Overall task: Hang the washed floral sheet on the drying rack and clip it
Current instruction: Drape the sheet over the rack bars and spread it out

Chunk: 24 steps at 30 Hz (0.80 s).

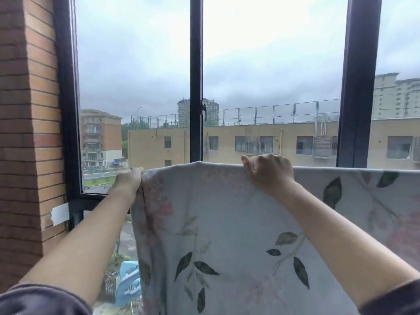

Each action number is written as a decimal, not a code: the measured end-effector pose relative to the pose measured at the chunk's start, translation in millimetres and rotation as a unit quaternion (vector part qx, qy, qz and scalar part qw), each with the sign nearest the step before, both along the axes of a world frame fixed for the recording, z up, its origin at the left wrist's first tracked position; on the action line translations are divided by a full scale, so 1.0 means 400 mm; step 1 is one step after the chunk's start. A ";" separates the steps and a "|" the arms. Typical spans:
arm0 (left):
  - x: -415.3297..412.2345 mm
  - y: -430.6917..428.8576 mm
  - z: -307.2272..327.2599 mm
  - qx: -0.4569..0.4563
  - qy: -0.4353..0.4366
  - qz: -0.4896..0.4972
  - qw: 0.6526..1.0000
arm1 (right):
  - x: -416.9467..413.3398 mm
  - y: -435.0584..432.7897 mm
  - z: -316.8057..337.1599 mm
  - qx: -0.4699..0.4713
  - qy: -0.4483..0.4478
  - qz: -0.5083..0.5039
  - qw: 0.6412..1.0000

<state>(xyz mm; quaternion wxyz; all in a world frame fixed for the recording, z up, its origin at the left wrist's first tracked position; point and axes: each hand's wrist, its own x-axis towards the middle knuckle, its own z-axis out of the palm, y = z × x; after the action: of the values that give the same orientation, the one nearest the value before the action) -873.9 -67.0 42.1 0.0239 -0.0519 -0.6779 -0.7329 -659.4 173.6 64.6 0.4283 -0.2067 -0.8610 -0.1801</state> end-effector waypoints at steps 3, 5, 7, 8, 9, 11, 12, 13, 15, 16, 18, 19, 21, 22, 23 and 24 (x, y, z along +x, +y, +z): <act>-0.003 0.010 -0.019 -0.064 0.028 -0.062 0.996 | -0.016 -0.031 0.001 -0.006 -0.004 -0.001 1.000; 0.002 0.017 -0.016 -0.104 0.049 -0.088 0.989 | -0.043 -0.066 0.002 0.005 -0.014 0.014 1.000; -0.014 0.015 -0.021 -0.140 0.054 -0.089 0.985 | -0.085 -0.107 0.002 0.010 -0.027 0.040 0.999; -0.013 0.011 -0.020 -0.150 0.057 -0.072 0.984 | -0.102 -0.127 0.004 0.008 -0.033 0.051 0.998; -0.015 0.006 -0.017 -0.151 0.068 -0.044 0.985 | -0.116 -0.141 0.008 0.005 -0.037 0.057 0.998; -0.014 -0.008 0.001 -0.134 0.098 0.035 0.986 | -0.133 -0.156 0.013 0.007 -0.039 0.056 0.998; -0.014 -0.022 0.016 -0.121 0.119 0.071 0.983 | -0.141 -0.160 0.014 0.011 -0.037 0.052 0.998; -0.018 -0.032 0.027 -0.115 0.137 0.111 0.978 | -0.139 -0.157 0.014 0.015 -0.034 0.047 0.998; -0.058 -0.065 0.034 -0.097 0.127 0.177 0.971 | -0.143 -0.153 0.011 0.024 -0.023 0.034 0.999; -0.079 -0.085 0.029 -0.091 0.103 0.197 0.971 | -0.146 -0.151 0.008 0.027 -0.017 0.028 0.999; -0.108 -0.115 -0.005 -0.096 0.038 0.185 0.977 | -0.149 -0.143 0.003 0.031 -0.007 0.014 0.999; -0.123 -0.125 -0.028 -0.092 0.009 0.158 0.983 | -0.152 -0.142 0.001 0.031 -0.006 0.011 0.999; -0.135 -0.127 -0.050 -0.061 -0.033 0.068 0.995 | -0.154 -0.142 -0.002 0.032 -0.008 0.008 0.999; -0.140 -0.126 -0.052 -0.037 -0.054 0.008 0.998 | -0.156 -0.149 -0.002 0.031 -0.010 0.012 0.999; -0.147 -0.126 -0.045 -0.010 -0.079 -0.047 0.996 | -0.157 -0.158 -0.001 0.030 -0.013 0.018 0.999; -0.147 -0.125 -0.028 0.028 -0.079 -0.075 0.994 | -0.159 -0.167 0.001 0.026 -0.016 0.026 0.999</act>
<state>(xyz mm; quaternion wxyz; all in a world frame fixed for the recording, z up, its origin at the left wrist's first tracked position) -932.5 -116.8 31.0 -0.0836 -0.0438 -0.6513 -0.7529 -722.9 106.8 65.1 0.4245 -0.1701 -0.8677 -0.1950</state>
